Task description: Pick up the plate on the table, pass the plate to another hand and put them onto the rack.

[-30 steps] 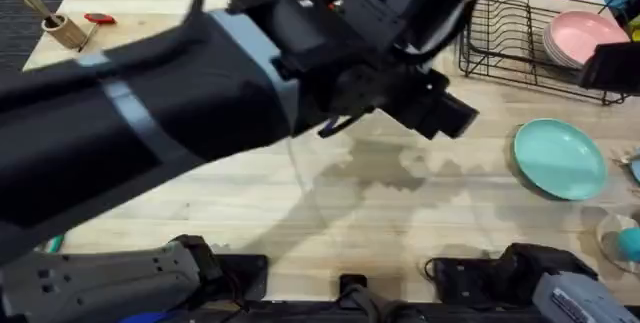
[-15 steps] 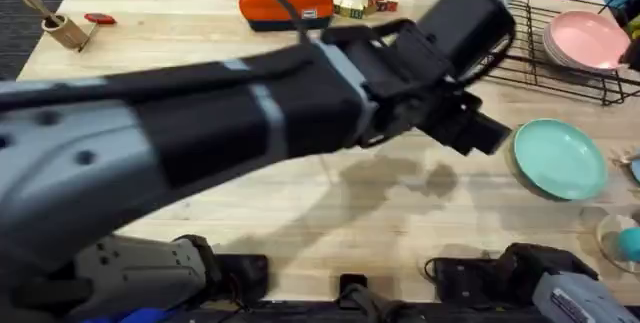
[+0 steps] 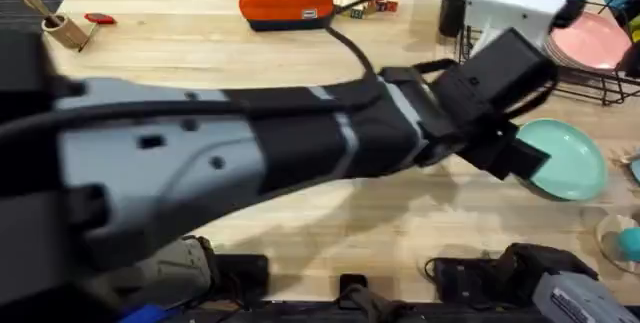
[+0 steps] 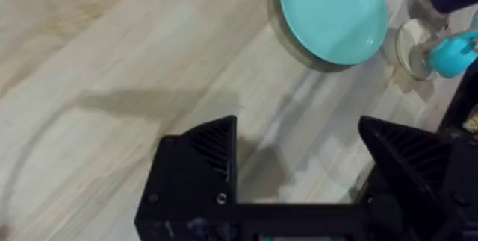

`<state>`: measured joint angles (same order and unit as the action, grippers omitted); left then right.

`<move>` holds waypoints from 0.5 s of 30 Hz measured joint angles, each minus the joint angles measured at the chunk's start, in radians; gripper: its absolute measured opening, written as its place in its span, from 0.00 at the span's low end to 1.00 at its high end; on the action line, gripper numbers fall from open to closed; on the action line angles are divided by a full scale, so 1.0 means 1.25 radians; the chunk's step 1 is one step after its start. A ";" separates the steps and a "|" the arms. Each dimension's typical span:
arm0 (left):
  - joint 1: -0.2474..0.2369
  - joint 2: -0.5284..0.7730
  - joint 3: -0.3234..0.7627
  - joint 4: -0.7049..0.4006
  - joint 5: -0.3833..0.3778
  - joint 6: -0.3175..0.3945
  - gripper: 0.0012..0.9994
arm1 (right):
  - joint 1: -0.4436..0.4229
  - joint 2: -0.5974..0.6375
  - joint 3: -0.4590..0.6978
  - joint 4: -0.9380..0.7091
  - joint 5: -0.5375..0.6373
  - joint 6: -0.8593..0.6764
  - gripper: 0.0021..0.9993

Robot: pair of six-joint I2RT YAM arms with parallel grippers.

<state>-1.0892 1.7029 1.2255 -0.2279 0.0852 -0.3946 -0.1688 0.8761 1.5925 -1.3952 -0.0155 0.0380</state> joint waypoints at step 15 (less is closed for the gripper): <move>-0.038 0.111 0.109 0.011 -0.002 -0.008 1.00 | 0.000 0.000 0.003 -0.003 -0.025 0.000 0.99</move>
<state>-1.1366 1.8418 1.3623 -0.2142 0.0822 -0.4046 -0.1688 0.8761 1.5956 -1.3986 -0.0463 0.0380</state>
